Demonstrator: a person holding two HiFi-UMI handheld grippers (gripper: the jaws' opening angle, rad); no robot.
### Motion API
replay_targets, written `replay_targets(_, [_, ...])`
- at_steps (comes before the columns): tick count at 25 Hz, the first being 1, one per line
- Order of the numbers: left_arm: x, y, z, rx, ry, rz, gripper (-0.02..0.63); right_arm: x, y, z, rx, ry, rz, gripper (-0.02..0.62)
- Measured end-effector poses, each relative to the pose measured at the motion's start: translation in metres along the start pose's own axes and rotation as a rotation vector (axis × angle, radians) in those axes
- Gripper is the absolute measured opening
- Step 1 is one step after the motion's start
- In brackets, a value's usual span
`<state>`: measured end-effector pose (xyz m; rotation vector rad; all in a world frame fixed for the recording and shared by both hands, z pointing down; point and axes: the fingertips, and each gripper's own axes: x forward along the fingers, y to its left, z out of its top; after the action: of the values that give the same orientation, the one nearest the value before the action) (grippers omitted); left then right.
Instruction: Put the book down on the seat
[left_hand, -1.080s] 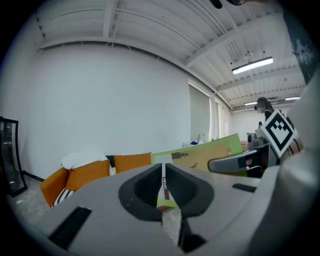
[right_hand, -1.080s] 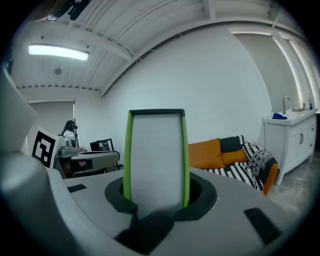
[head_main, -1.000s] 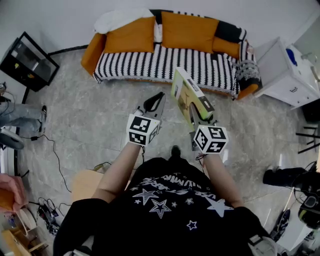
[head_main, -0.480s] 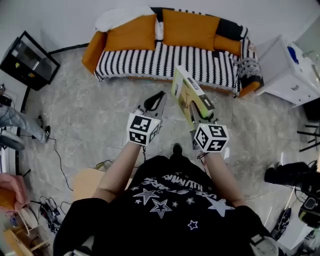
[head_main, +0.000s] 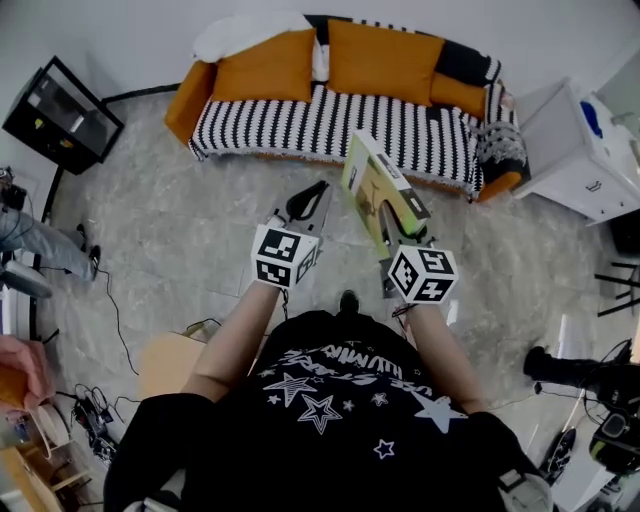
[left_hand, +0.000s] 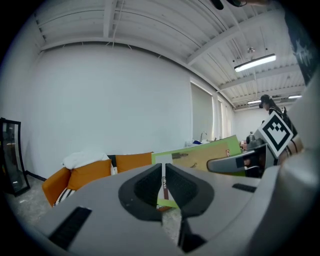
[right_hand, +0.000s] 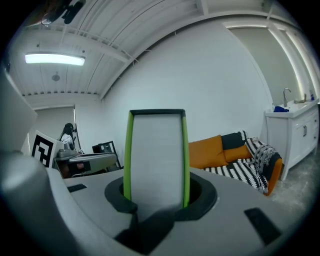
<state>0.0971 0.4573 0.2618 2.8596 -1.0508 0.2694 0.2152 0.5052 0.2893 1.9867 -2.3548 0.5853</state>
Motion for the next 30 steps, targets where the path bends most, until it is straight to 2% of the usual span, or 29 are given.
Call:
replay_targets(9, [0.043, -0.009, 0.011, 0.022, -0.019, 0.062, 0.028, 0.011, -0.057, 0.019, 0.016, -0.017, 0.053, 0.14])
replay_targets(14, [0.046, -0.006, -0.002, 0.014, 0.015, 0.1, 0.028, 0.011, -0.078, 0.006, 0.055, 0.022, 0.055, 0.14])
replay_targets(22, [0.049, 0.018, -0.01, -0.012, 0.025, 0.138, 0.029, 0.04, -0.076, -0.001, 0.077, 0.063, 0.075, 0.14])
replay_targets(30, [0.062, 0.07, -0.015, -0.054, 0.018, 0.163, 0.028, 0.09, -0.06, 0.001, 0.052, 0.103, 0.093, 0.141])
